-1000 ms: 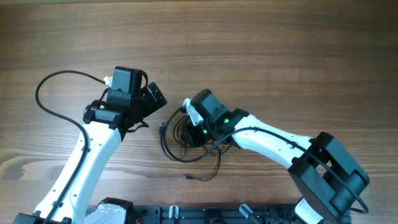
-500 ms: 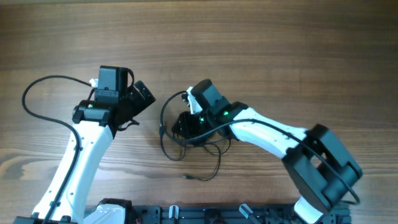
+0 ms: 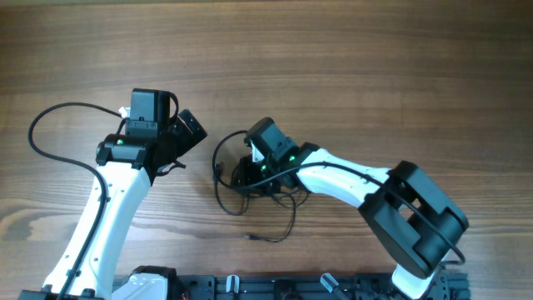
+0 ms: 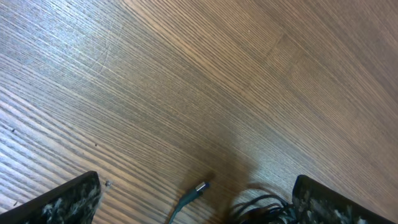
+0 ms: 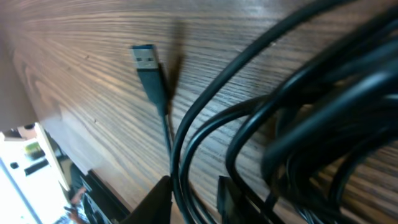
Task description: Untangle cables
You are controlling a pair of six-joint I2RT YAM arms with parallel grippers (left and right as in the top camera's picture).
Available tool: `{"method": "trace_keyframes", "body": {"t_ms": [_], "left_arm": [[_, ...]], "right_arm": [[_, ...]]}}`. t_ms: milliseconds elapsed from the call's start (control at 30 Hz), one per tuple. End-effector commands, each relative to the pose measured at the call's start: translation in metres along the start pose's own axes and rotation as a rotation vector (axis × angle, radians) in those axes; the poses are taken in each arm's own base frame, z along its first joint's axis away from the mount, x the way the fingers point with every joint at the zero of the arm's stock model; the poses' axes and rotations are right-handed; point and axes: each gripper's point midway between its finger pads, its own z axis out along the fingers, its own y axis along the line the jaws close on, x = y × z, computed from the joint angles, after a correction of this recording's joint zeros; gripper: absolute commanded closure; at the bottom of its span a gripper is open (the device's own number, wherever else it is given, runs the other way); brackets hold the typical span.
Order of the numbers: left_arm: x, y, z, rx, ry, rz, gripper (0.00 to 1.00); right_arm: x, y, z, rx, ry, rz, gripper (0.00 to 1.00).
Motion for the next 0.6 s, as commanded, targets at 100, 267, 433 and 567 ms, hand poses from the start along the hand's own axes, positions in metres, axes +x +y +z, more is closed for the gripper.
{"method": "trace_keyframes", "body": {"t_ms": [100,267,433,567], "left_arm": [[0.001,0.003,0.000,-0.013,0.007,-0.014,0.00],[0.002,0.004,0.000,-0.017,0.011,-0.013,0.00],[0.004,0.006,0.000,-0.024,0.019,-0.013,0.00],[0.003,0.006,0.000,-0.023,0.017,-0.013,0.00]], "right_arm": [[-0.006,-0.007,0.007,0.020,-0.027,0.064,0.82],[-0.008,-0.006,0.007,0.015,-0.033,0.038,0.84],[-0.017,-0.008,-0.009,0.012,-0.055,0.009,0.87],[-0.026,-0.003,-0.019,-0.006,-0.084,-0.028,0.89]]}}
